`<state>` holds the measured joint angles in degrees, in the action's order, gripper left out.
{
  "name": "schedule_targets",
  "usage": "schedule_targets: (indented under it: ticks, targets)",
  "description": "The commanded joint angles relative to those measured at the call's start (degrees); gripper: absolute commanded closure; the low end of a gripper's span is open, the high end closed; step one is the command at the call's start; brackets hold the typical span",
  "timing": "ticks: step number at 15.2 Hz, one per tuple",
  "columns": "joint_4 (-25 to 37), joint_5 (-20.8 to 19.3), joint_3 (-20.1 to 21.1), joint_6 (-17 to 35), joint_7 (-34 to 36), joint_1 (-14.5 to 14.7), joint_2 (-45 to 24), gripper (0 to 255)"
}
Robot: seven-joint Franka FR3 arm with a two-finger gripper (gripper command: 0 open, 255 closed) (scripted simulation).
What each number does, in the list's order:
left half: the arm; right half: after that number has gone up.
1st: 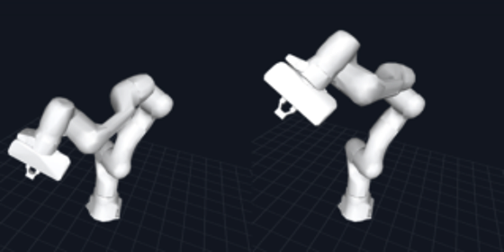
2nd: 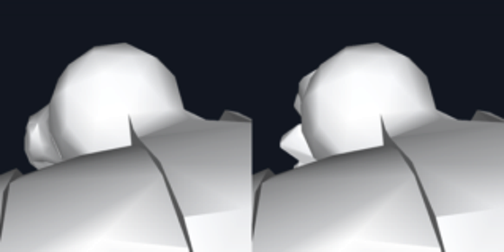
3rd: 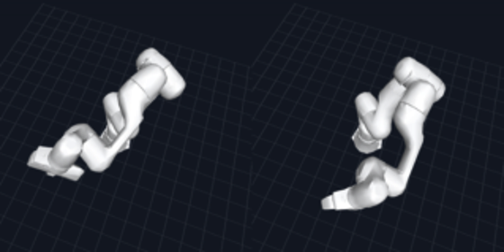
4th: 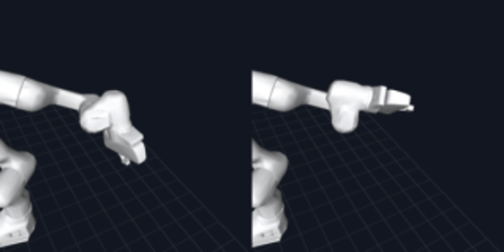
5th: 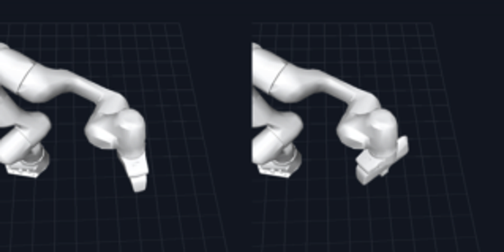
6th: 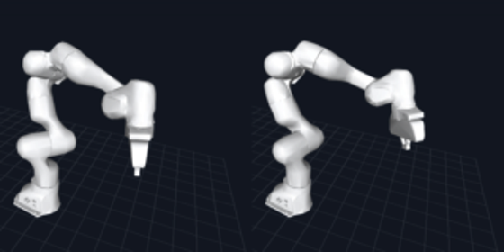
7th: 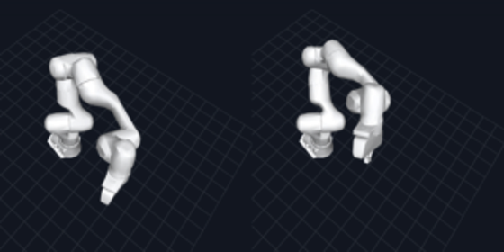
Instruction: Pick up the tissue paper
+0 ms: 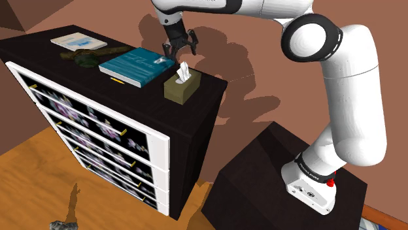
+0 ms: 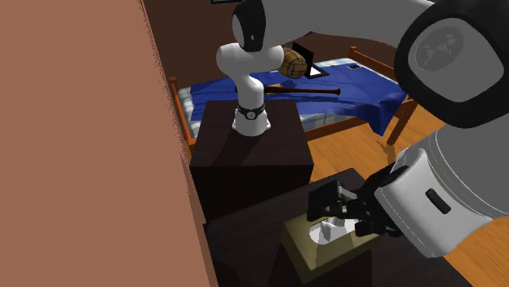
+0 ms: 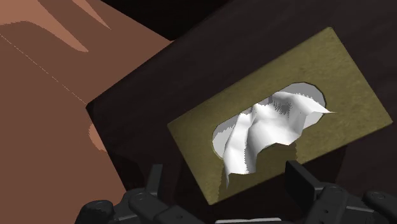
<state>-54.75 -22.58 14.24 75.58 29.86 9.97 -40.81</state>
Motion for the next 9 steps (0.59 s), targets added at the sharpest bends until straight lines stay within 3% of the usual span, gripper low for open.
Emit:
schedule_targets:
  ticks: [1,7,8,9]
  targets:
    - [-1.6,0.0,0.0,1.5,0.7,-0.1,-0.1,0]
    - [-5.0,0.1,0.2,4.4,1.5,-0.6,0.3,0]
    - [-5.1,0.1,0.2,4.4,1.5,-0.6,0.3,255]
    - [-5.1,0.1,0.2,4.4,1.5,-0.7,0.3,255]
